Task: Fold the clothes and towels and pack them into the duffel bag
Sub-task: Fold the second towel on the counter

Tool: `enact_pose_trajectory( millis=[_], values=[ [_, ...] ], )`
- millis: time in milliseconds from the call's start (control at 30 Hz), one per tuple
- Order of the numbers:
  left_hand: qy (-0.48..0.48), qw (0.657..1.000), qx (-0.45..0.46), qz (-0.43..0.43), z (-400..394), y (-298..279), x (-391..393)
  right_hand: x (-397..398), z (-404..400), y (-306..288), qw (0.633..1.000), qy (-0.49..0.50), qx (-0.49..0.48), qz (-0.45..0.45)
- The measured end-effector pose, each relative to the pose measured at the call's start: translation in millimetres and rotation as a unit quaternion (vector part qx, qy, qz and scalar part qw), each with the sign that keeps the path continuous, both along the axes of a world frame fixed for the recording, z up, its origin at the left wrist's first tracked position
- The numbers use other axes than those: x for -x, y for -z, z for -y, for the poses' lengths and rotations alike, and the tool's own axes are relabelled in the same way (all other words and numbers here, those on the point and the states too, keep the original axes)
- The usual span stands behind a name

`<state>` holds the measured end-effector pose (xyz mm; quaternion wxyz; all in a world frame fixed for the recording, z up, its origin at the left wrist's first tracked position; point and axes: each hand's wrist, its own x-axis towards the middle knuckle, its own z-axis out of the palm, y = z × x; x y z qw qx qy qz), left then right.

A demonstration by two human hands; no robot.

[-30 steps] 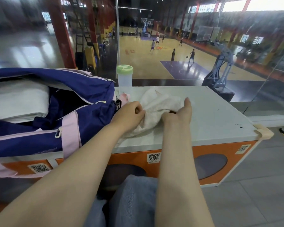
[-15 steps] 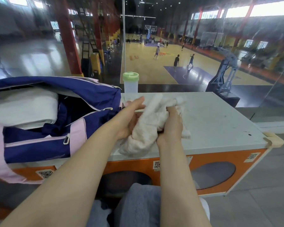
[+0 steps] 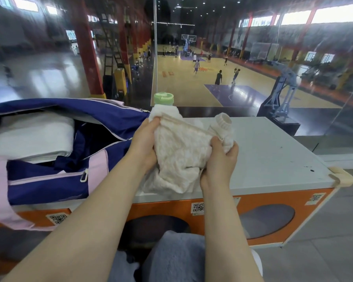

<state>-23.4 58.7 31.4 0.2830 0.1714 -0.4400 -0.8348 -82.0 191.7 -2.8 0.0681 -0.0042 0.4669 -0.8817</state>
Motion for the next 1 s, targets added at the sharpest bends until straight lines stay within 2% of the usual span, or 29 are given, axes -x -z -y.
enact_pose_trajectory(
  millis=[200, 267, 333, 400, 500, 600, 667, 733, 867, 1000],
  values=[
    [0.074, 0.996, -0.029, -0.032, 2, 7, -1, -3, -7, -12, 0.997, 0.017, 0.073, -0.014],
    [0.083, 0.996, -0.018, 0.001, 2, 6, -2, -4, -8, -10, 0.996, -0.014, 0.088, -0.004],
    [0.098, 0.991, 0.009, 0.091, 3, 8, -1, -4, -6, -7, 0.995, -0.059, 0.080, 0.006],
    [0.171, 0.966, 0.048, 0.190, 1, 11, -4, -4, -3, -7, 0.991, -0.124, 0.049, 0.028],
    [0.244, 0.914, 0.147, 0.289, -2, 17, -10, 0, -3, -5, 0.985, -0.151, -0.080, 0.013],
    [0.192, 0.879, 0.299, 0.319, -7, 14, -8, 1, -3, 2, 0.981, -0.102, -0.160, -0.045],
    [0.163, 0.823, 0.413, 0.354, -11, 11, -7, 2, -6, 5, 0.977, -0.062, -0.189, -0.080],
    [0.147, 0.798, 0.457, 0.364, -13, 13, -6, 5, -10, 6, 0.968, -0.033, -0.220, -0.113],
    [0.141, 0.840, 0.392, 0.348, -6, 18, -5, 13, -17, 11, 0.967, -0.023, -0.225, -0.119],
    [0.158, 0.861, 0.326, 0.356, 4, 30, 1, 18, -21, 15, 0.973, -0.013, -0.216, -0.076]
  ],
)
